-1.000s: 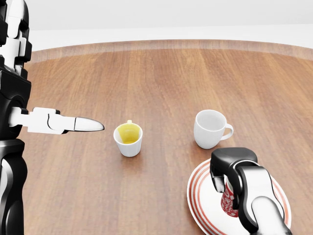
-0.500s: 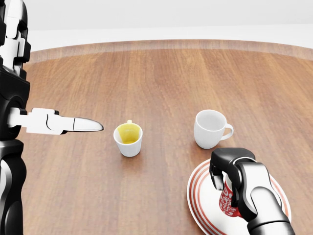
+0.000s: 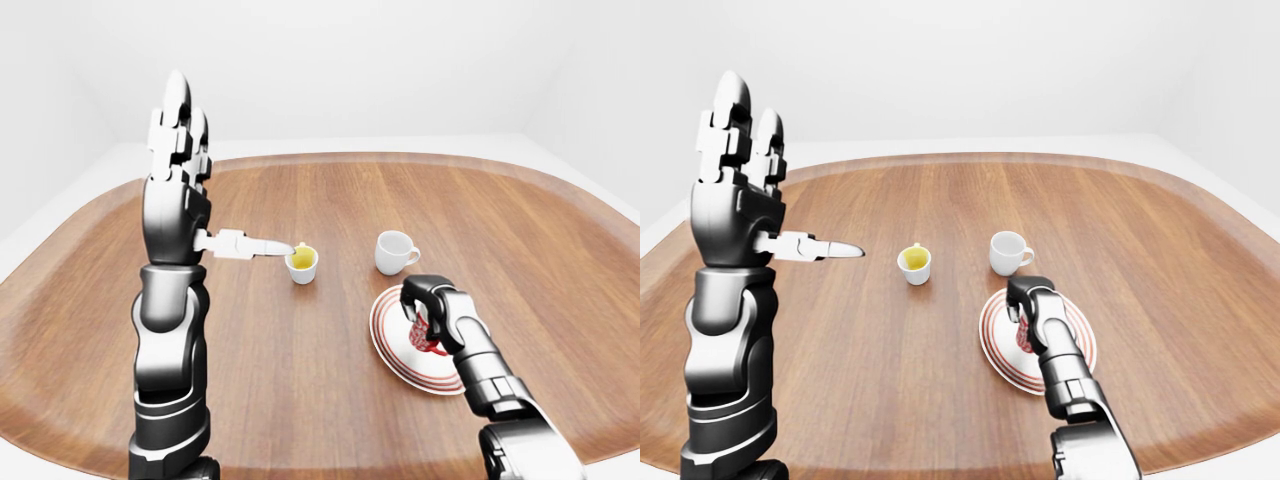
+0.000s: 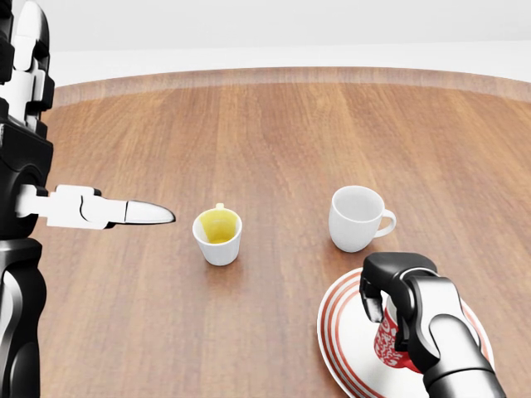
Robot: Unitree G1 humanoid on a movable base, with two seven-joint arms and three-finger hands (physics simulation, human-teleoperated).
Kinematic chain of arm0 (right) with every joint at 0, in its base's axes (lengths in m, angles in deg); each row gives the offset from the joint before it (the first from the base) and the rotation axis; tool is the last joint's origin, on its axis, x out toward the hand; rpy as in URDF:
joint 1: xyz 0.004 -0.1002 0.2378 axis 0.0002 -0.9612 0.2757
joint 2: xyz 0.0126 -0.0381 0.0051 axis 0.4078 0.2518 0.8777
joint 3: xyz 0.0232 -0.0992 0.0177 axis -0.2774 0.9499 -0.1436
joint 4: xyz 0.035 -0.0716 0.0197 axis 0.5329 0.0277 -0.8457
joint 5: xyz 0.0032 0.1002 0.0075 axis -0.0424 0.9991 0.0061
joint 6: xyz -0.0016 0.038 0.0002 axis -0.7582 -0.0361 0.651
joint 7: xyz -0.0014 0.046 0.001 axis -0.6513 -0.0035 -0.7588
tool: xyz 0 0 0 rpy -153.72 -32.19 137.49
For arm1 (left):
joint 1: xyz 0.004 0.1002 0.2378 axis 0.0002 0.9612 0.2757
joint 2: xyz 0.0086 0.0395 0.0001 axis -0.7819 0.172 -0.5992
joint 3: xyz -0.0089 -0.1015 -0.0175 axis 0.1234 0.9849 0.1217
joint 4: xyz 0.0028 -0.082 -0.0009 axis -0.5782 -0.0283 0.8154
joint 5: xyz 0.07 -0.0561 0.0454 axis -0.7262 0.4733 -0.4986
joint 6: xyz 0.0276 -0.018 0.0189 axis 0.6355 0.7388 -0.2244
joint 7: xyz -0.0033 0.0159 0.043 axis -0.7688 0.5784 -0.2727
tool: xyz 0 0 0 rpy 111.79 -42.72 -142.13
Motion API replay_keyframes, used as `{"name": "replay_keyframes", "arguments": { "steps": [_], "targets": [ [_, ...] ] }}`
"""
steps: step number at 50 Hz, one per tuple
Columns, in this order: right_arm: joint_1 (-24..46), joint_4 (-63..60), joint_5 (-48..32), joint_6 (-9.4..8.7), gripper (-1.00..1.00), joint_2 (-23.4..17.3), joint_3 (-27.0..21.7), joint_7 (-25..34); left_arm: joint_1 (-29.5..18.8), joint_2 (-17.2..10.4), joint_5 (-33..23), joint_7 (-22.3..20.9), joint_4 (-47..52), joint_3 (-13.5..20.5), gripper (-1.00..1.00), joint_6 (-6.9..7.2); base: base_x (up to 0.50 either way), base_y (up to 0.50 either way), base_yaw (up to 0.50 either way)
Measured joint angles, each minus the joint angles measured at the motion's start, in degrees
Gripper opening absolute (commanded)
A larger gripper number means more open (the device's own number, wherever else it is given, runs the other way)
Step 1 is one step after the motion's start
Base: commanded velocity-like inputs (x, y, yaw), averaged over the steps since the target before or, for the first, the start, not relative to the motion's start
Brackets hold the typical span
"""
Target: Pick up the red mug and put it on the plate
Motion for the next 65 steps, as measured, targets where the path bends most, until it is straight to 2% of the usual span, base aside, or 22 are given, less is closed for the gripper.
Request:
{"name": "replay_keyframes", "arguments": {
  "steps": [3,4,5,6,8,9,10,11,32,50,57,65],
  "targets": [
    [-0.03,-0.02,0.10,0.00,-0.98,-0.10,0.04,0.00,0.03,0.01,-0.01,0.00,-0.05,0.00,1.00,0.00,0.00,0.00,0.00],
    [-0.04,-0.04,0.13,0.00,-0.91,-0.13,0.05,0.02,0.03,0.01,-0.01,-0.01,-0.05,0.00,1.00,0.00,0.00,0.00,0.00],
    [-0.05,-0.09,0.23,0.00,-0.63,-0.16,0.04,0.05,0.03,0.00,-0.01,-0.01,-0.04,0.00,1.00,0.00,0.00,0.00,0.00],
    [-0.07,-0.17,0.53,0.00,-0.55,-0.19,0.00,0.08,0.02,0.00,-0.02,-0.01,-0.03,0.00,1.00,0.00,0.00,0.00,0.00],
    [-0.13,-0.36,0.93,0.00,-0.15,-0.23,-0.07,0.25,-0.03,0.00,-0.03,-0.01,-0.03,-0.03,1.00,0.00,0.00,0.00,0.00],
    [-0.17,-0.46,1.05,0.00,0.24,-0.26,-0.08,0.34,-0.06,0.00,-0.05,0.00,-0.06,-0.05,1.00,0.00,0.00,0.00,0.00],
    [-0.21,-0.57,1.14,0.00,0.76,-0.27,-0.09,0.45,-0.09,0.01,-0.06,0.00,-0.05,-0.07,1.00,0.00,0.00,0.00,0.00],
    [-0.24,-0.67,1.20,0.00,1.00,-0.30,-0.10,0.55,-0.12,0.02,-0.08,0.00,-0.03,-0.11,1.00,0.00,0.00,0.00,0.00],
    [-0.29,-2.62,1.28,0.00,1.00,-0.41,-0.28,2.45,-0.54,0.05,-0.38,-0.20,0.62,-0.31,1.00,0.00,0.00,0.00,0.00],
    [2.29,-10.69,1.46,0.00,1.00,-1.26,-2.22,9.04,-0.97,-0.08,-0.37,-0.26,1.35,-0.17,1.00,0.00,0.00,0.00,0.00],
    [4.86,-13.59,3.81,0.00,1.00,-1.41,-3.33,9.04,-1.30,-0.28,-0.20,-0.24,1.69,0.04,1.00,0.00,0.00,0.00,0.00],
    [7.56,-14.82,10.10,0.00,1.00,-1.59,-4.63,7.64,-1.65,-0.73,0.15,-0.22,2.51,0.50,1.00,0.00,0.00,0.00,0.00]
  ]
}}
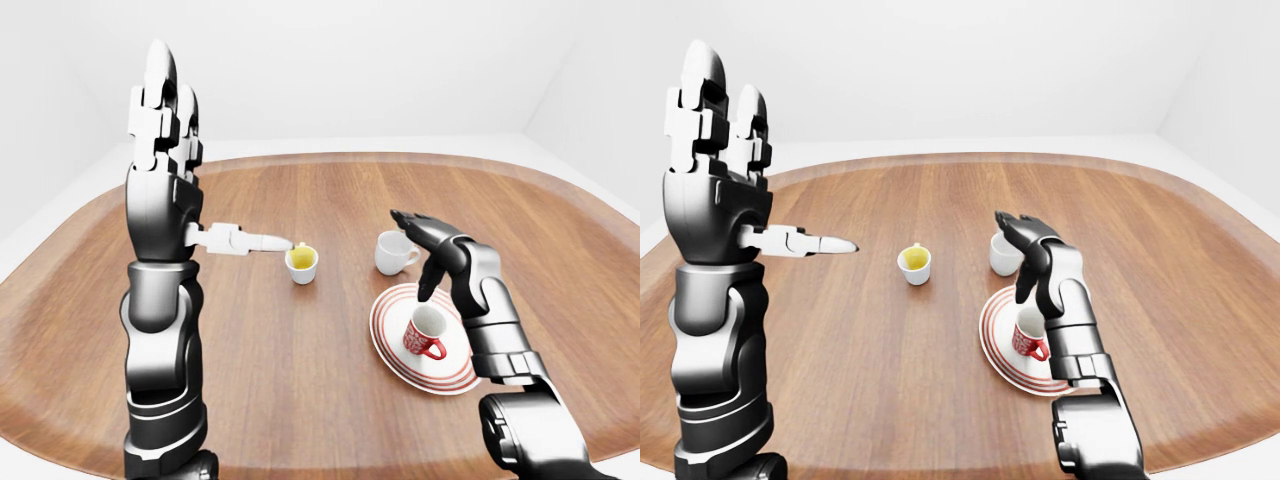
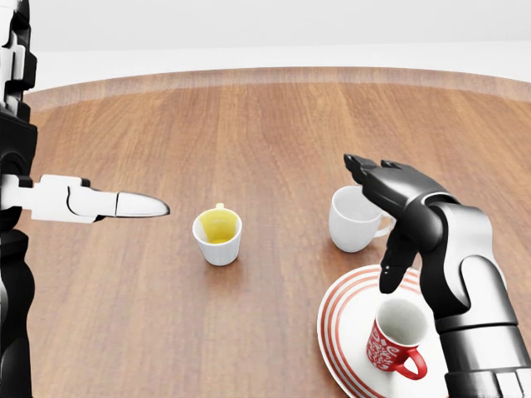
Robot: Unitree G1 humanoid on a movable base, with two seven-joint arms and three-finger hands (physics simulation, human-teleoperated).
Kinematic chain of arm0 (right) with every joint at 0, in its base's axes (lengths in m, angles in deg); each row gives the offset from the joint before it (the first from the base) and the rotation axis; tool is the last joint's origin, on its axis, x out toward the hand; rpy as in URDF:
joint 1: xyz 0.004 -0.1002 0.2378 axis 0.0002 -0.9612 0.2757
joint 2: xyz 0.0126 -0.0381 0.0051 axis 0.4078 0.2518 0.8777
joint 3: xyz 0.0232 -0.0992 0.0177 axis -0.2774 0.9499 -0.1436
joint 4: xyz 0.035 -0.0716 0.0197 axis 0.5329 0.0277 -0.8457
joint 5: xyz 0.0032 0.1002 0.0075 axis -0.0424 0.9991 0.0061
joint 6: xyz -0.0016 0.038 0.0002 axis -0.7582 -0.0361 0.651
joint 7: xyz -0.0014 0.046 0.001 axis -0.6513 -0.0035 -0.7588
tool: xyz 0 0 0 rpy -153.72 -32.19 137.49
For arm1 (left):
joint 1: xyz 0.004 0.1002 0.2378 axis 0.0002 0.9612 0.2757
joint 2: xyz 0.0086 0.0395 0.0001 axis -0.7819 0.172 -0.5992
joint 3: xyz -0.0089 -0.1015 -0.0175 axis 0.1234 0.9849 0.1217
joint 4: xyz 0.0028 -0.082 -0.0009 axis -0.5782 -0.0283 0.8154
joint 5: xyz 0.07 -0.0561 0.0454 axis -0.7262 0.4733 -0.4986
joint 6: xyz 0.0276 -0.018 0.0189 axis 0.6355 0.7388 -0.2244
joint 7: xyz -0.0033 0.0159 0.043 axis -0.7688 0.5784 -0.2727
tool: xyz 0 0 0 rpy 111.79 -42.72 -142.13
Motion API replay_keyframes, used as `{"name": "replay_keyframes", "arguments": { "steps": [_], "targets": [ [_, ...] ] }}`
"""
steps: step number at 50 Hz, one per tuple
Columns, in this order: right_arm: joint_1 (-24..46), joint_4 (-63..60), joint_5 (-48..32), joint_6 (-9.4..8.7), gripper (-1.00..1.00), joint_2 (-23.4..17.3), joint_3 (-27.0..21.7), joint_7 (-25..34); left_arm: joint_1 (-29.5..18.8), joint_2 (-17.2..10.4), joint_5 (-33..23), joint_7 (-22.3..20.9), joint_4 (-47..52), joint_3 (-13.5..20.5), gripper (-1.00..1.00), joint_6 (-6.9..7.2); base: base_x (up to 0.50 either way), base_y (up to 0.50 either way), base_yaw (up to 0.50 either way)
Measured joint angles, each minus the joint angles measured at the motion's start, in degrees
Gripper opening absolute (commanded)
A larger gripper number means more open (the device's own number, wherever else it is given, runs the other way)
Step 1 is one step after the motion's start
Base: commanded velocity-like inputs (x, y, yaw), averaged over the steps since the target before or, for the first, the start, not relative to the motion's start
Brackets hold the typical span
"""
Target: Pick up the red mug and put it on the plate
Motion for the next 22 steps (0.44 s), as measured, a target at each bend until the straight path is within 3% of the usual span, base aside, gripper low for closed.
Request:
{"name": "replay_keyframes", "arguments": {
  "steps": [22],
  "targets": [
    [9.93,-1.17,26.38,0.00,1.00,-4.19,-3.89,-10.26,-1.81,-1.11,0.36,0.22,2.52,0.55,1.00,0.00,0.00,0.00,0.00]
  ]
}}
